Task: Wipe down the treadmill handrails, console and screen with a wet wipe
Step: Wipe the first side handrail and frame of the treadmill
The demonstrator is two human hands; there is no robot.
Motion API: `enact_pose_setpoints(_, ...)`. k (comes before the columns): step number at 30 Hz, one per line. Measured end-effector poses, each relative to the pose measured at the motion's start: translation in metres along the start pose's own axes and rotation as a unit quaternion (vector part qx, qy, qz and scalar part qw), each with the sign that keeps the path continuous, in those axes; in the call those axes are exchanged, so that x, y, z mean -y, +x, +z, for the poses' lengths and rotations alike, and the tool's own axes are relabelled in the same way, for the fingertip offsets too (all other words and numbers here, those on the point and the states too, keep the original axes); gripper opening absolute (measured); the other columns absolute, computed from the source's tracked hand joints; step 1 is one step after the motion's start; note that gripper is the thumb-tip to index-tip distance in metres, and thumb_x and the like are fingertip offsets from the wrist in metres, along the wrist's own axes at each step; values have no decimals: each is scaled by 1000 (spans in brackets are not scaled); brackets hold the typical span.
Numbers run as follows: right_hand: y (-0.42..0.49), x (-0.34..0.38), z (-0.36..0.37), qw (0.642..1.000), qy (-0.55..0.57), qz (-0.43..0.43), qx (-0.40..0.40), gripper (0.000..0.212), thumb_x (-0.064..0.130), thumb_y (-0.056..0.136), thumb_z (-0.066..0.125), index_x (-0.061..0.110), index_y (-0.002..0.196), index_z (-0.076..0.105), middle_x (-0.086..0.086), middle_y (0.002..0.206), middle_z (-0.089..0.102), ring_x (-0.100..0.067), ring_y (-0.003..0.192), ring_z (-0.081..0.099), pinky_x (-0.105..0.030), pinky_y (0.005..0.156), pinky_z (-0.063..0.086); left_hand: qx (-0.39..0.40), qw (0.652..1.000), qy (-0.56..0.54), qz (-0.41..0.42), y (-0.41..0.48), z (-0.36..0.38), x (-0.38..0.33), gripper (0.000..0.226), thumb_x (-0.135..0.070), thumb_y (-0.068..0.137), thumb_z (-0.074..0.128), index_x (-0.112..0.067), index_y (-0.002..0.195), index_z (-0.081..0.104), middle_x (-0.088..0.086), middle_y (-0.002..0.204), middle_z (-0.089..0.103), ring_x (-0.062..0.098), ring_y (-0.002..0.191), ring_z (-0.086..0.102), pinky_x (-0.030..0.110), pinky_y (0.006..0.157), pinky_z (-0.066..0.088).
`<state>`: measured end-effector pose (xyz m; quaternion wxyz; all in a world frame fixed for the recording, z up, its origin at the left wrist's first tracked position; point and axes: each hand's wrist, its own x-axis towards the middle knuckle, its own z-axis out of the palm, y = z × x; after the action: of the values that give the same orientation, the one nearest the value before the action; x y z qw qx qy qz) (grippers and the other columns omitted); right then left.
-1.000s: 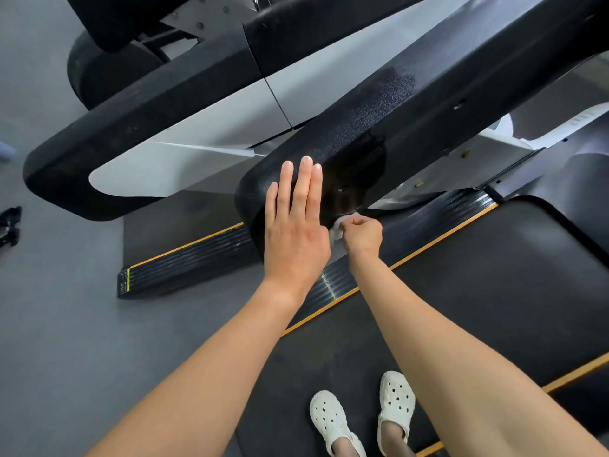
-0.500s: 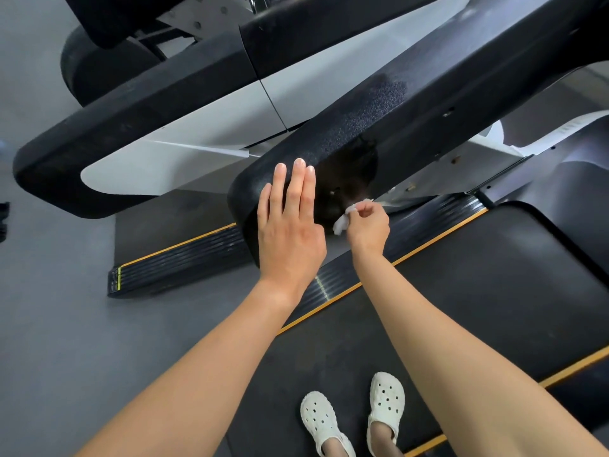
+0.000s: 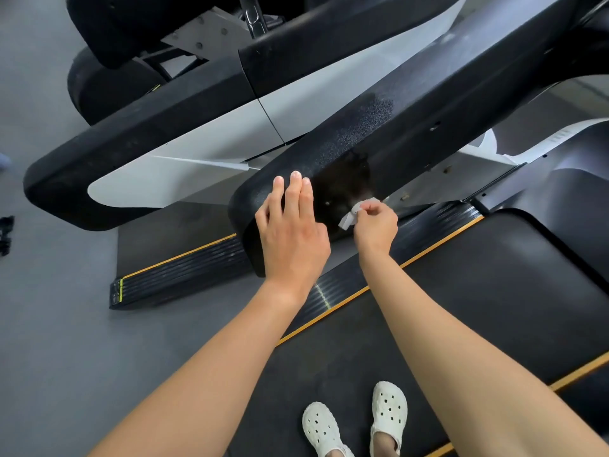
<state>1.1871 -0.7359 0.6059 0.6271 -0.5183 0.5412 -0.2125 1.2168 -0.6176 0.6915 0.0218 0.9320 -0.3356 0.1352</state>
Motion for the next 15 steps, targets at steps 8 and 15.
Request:
enact_pose_setpoints(8,-10,22,-12,994,71,-76,-25,21,11,93,71,23,107,61,12,99,64,-2,89,63,-8,73,51,-31,999,-14,10,12,-4,-5,62,-17,83,60,-8,143,48,13,146,50,36,137,44,48,112,33)
enact_pose_setpoints(15,4,-10,-3,998,15,-53,-25,8,17,99,66,21,105,61,7,103,65,-9,96,65,-15,80,52,-30,996,-2,83,20,6,-5,78,-13,87,53,-8,160,27,12,164,31,32,153,26,48,124,22)
